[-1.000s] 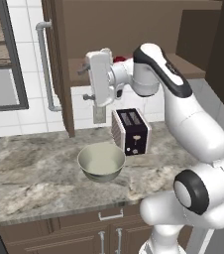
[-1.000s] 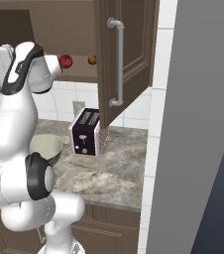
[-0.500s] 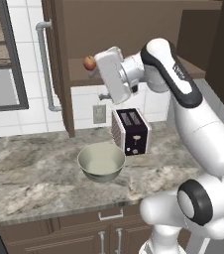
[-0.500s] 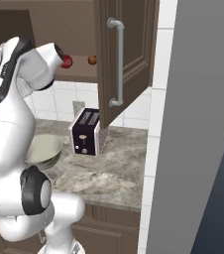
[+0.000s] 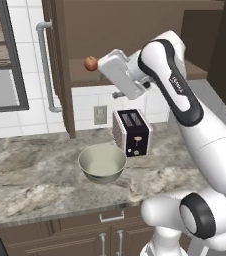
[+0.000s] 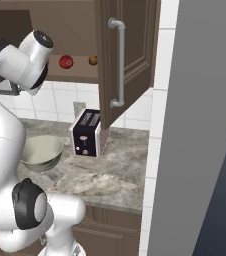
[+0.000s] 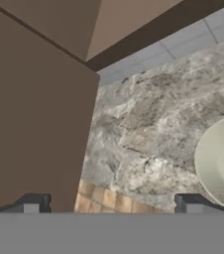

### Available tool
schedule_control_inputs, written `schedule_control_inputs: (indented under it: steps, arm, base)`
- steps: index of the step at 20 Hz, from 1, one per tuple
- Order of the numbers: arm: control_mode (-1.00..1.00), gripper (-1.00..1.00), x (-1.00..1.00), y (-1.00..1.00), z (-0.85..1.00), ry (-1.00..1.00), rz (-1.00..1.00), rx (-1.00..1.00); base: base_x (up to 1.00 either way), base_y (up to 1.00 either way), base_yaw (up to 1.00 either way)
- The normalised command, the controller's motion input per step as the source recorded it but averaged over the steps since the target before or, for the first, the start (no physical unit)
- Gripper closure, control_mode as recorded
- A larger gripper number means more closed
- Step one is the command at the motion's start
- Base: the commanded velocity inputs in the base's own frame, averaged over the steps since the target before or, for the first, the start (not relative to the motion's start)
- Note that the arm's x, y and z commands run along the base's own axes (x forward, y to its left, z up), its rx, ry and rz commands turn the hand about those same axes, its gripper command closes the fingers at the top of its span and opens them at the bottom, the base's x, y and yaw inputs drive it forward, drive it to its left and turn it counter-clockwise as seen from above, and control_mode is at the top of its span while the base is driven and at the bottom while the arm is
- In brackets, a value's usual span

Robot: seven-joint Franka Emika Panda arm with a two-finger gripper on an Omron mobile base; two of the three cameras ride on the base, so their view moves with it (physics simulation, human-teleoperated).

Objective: Open the cabinet. Pick the peach and pear from the cabinet and place them into the bowl. Then close the cabinet.

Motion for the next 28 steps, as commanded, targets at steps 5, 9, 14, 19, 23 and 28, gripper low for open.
schedule_control_inputs:
  steps: [5,9,14,19,23,28]
  arm:
    - [-1.0,-1.0,0.0,-0.45,-0.11,-0.08,-0.09,-0.17]
    - [-1.0,-1.0,0.0,-0.19,-0.23,-0.12,-0.05,-0.24]
    - [-1.0,-1.0,0.02,-0.23,-0.14,-0.07,-0.01,-0.2]
    - [-1.0,-1.0,0.0,-0.2,-0.13,-0.05,0.0,-0.13]
    - [-1.0,-1.0,0.0,-0.04,-0.17,-0.07,0.0,-0.16]
    - [-1.0,-1.0,-0.16,0.0,-0.08,-0.17,0.0,-0.11]
  base:
    - [0.0,0.0,0.0]
    - [0.0,0.0,0.0]
    - [0.0,0.0,0.0]
    - [0.0,0.0,0.0]
    - [0.0,0.0,0.0]
    - [0.0,0.0,0.0]
